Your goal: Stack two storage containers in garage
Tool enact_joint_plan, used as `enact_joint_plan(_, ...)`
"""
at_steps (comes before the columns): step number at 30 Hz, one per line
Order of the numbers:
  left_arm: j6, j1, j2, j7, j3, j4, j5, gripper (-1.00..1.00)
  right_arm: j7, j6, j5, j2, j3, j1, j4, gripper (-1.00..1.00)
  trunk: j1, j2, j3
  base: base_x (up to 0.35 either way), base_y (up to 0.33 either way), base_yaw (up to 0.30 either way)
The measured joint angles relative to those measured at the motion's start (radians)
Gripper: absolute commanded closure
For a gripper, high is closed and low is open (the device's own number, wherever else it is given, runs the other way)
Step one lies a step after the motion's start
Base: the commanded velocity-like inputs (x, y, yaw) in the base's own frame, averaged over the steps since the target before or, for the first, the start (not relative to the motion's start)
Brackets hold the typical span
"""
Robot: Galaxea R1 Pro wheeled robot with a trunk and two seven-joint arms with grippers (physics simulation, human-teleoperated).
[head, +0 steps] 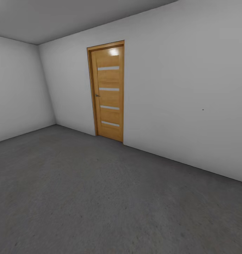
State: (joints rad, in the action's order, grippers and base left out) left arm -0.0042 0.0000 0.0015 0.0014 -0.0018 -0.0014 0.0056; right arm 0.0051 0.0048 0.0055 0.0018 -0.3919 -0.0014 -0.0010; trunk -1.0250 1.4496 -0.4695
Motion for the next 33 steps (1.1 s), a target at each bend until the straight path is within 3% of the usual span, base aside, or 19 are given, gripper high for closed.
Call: enact_joint_plan(33, 0.000, 0.000, 0.000, 0.000, 0.000, 0.000, 0.000, -1.00, 0.000, 0.000, 0.000, 0.000, 0.000, 0.000, 0.000, -1.00, 0.000, 0.000, 0.000, 0.000, 0.000, 0.000)
